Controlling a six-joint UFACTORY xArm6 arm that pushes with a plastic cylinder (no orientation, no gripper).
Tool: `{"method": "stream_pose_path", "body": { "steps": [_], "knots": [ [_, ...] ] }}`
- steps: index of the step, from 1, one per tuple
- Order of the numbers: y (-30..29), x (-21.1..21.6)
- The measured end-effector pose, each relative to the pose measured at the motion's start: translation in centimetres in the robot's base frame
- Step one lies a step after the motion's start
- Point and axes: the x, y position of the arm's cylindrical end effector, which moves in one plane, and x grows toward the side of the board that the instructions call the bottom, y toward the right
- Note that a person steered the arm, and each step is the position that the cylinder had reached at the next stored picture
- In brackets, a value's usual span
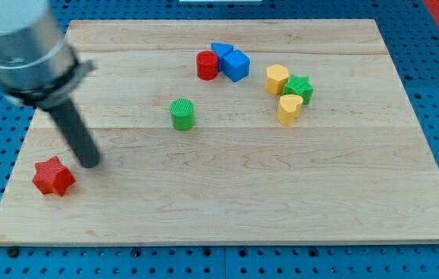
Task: Place the yellow heart right to the green circle
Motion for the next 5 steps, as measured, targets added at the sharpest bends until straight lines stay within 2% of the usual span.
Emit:
{"method": "stream_pose_path", "body": {
  "steps": [1,2,3,4,5],
  "knots": [
    [13.6,-0.8],
    [26.2,-4.3],
    [29.6,-11.1],
    [21.5,-11.6],
    [10.4,-6.5]
  ]
}}
